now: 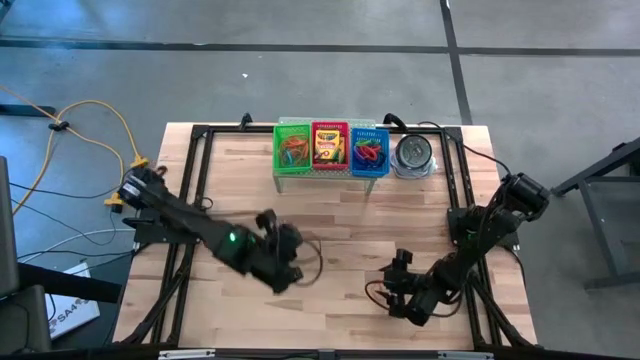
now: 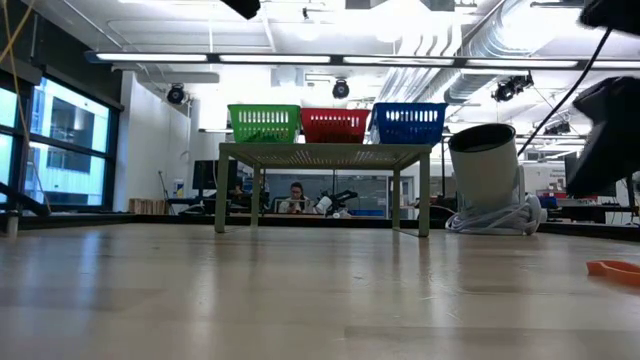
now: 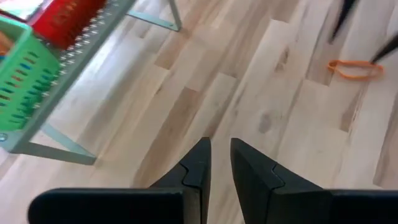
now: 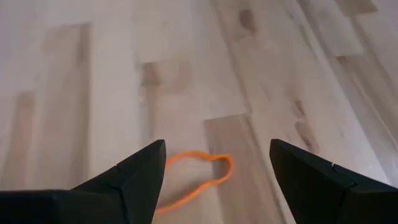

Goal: Pick & Place Office Desk Supplies
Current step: Put the orange rubber band into the green bin on the shelf

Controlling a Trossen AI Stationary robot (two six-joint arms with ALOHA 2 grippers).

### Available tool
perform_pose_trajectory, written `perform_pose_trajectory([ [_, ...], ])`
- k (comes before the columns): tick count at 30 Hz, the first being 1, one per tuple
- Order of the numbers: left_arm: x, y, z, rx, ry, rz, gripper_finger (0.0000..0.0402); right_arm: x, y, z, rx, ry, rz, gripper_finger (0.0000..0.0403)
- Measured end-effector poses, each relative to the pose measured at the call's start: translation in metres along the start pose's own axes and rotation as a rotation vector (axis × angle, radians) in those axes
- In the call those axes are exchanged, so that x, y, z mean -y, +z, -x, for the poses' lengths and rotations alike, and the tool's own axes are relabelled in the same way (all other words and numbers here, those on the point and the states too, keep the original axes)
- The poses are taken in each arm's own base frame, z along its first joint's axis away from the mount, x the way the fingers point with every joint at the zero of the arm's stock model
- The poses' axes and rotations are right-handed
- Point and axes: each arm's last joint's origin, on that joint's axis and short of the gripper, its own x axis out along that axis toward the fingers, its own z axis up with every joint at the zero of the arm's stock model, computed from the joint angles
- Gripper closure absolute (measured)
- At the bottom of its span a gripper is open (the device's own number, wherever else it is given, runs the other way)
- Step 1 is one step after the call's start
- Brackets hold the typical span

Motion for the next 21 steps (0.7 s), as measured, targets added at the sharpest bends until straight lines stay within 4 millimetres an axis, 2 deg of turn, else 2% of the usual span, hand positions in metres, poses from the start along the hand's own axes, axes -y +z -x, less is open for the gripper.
perform_pose_trajectory([
  [5, 0.040, -0.025, -0.017, 0.037, 0.023, -0.040, 0.0346, 0.007, 0.003, -0.006, -0.059, -0.015, -0.113, 0.0125],
  [11, 0.079, -0.053, -0.055, 0.019, 0.026, -0.106, 0.0346, 0.009, 0.000, -0.005, -0.099, -0.027, -0.148, 0.0125],
  [16, 0.097, -0.071, -0.084, 0.000, 0.034, -0.124, 0.0346, 0.009, -0.002, -0.007, -0.103, -0.034, -0.140, 0.0135],
  [21, 0.100, -0.075, -0.093, -0.011, 0.046, -0.133, 0.0346, 0.006, -0.016, -0.025, -0.148, -0.072, -0.071, 0.0148],
])
